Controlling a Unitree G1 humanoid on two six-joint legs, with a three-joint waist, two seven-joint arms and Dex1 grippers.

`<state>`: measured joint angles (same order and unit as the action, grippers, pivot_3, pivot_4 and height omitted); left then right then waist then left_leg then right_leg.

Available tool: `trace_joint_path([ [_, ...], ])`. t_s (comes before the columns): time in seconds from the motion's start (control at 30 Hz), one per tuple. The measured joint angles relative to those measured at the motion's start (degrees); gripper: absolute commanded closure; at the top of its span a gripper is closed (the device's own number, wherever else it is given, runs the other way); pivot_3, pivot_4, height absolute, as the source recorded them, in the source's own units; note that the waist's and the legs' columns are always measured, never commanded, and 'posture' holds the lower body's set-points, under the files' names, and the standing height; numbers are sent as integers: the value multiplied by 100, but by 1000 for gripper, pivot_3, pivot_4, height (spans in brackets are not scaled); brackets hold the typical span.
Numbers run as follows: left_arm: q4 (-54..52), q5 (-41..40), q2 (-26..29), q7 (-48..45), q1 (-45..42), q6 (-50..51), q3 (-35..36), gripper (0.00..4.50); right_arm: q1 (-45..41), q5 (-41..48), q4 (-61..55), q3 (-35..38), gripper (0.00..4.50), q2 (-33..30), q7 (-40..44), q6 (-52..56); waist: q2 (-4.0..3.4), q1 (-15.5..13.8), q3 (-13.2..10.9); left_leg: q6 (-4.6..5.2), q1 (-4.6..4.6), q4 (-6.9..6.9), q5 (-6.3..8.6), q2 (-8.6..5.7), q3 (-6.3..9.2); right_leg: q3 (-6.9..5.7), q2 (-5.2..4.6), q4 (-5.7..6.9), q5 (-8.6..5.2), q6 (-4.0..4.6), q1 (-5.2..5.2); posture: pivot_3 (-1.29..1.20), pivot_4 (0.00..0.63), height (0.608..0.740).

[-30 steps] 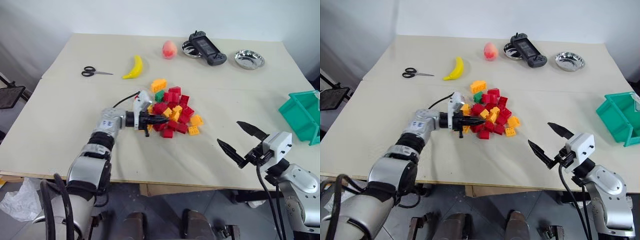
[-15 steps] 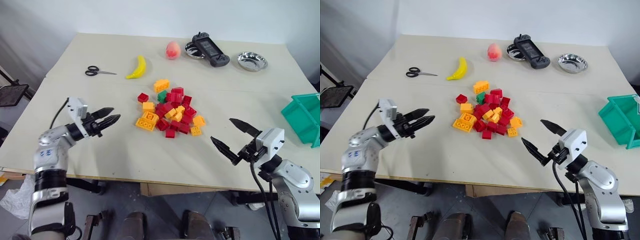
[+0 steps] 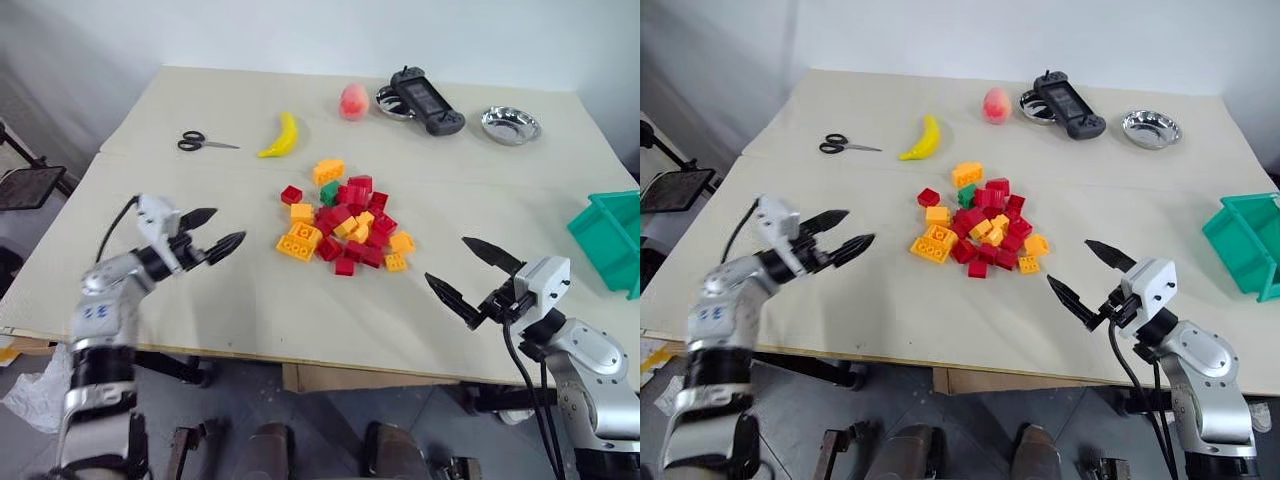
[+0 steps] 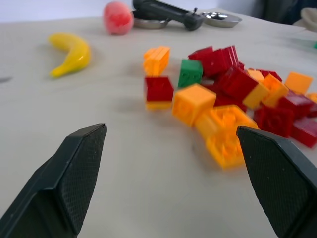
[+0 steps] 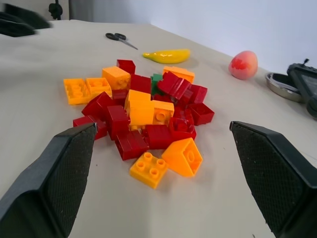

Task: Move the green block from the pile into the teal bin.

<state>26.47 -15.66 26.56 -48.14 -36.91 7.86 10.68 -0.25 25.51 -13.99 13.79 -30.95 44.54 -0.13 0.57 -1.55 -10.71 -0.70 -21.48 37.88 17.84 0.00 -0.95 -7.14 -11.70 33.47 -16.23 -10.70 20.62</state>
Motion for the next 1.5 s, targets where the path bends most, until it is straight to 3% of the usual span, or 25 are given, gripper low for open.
trace_joint_path([
  [0.23,3197,926,-864,762,-2496,-998,-676,43,13,-23,10,32,0,-7,-14,8,10,21,-5,7,-13,-1,4,-2,-5,-4,0,-6,0,-2,8,0,150,740],
  [0.43,4608,1470,-1372,1472,-3411,-1278,-942,43,280,-21,-413,60,0,-10,-191,80,12,55,-7,7,-13,-19,5,-1,-17,0,0,-8,0,-2,23,0,150,740],
  [0.77,5082,1908,-1692,2512,-3644,-935,-893,43,901,12,-1393,309,0,7,-734,393,17,-1,-9,9,-15,-14,6,-1,-18,2,-1,-8,0,-2,21,0,150,740],
  [1.03,5074,1908,-2127,2545,-3713,-594,-663,43,1093,33,-1750,465,0,7,-994,517,17,4,-9,9,-11,-13,6,-1,-18,3,-1,-7,0,-2,18,0,150,740],
  [1.27,5058,2081,-2173,2781,-3726,-482,-660,43,1216,27,-1903,471,0,12,-1144,533,17,18,-8,9,2,-13,6,-1,-22,10,-1,-4,0,-2,12,0,150,740],
  [1.37,5054,2162,-2163,2887,-3726,-456,-662,590,1249,23,-1994,473,0,45,-1240,532,17,17,-8,9,7,-13,6,0,-24,13,-1,-2,0,-2,8,0,150,740],
  [1.5,5038,2194,-2130,2937,-3726,-382,-626,1769,1323,14,-2061,473,0,117,-1354,532,17,16,-7,9,10,-13,6,0,-25,15,0,-2,0,-2,8,0,150,740],
])
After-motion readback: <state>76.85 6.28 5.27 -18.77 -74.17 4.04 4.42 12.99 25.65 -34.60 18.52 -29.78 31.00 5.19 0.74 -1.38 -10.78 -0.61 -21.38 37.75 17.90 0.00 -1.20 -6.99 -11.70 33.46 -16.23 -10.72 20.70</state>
